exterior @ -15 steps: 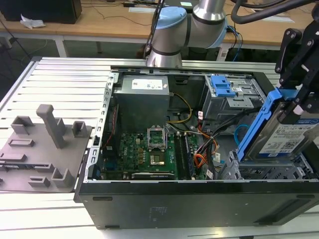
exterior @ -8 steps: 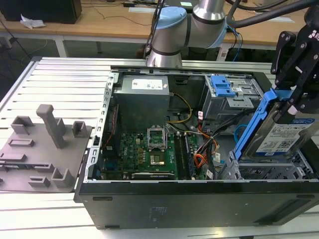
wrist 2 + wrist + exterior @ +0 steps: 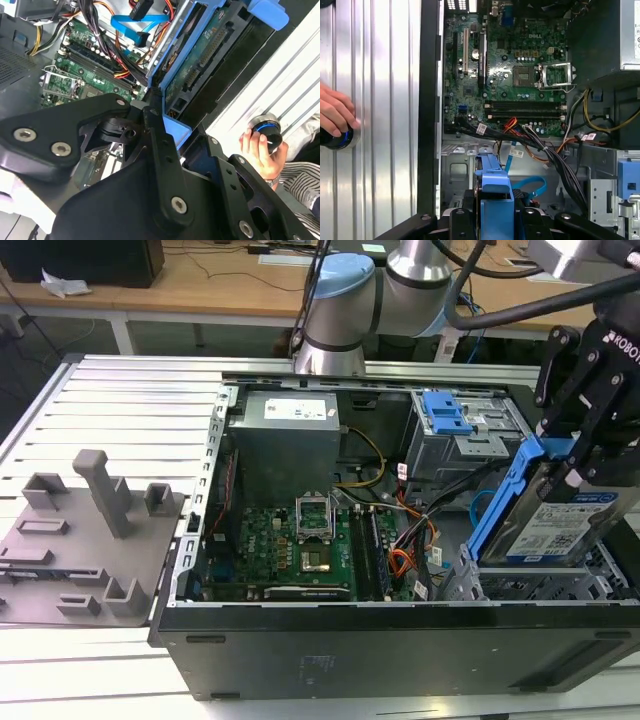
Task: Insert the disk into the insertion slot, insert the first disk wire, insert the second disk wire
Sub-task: 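Insert the disk into the insertion slot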
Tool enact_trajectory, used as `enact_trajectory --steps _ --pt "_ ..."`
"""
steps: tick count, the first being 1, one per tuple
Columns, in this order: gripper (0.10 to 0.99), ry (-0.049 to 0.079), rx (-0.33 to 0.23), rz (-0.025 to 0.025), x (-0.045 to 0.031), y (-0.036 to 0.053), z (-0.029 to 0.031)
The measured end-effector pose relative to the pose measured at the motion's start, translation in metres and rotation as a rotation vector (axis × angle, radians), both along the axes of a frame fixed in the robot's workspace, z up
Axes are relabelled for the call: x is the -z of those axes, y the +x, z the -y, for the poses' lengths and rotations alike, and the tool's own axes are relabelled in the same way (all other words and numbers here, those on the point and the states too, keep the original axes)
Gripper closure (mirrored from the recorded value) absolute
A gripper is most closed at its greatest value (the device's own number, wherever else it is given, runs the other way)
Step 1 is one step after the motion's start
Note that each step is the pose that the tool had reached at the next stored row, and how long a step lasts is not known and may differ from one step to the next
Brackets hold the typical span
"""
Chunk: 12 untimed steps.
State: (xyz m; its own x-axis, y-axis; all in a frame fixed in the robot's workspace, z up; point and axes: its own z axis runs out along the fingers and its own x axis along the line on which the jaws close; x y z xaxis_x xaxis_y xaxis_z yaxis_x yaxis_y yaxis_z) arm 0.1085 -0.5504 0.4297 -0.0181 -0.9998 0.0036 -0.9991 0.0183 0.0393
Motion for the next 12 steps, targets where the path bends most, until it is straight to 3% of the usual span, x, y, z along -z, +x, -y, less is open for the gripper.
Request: enact_trajectory --steps 4,12 --pt "0.718 0.0 0.0 0.0 0.0071 0.0 0.0" --pt "0.718 0.0 0.0 0.0 0.0102 0.0 0.0"
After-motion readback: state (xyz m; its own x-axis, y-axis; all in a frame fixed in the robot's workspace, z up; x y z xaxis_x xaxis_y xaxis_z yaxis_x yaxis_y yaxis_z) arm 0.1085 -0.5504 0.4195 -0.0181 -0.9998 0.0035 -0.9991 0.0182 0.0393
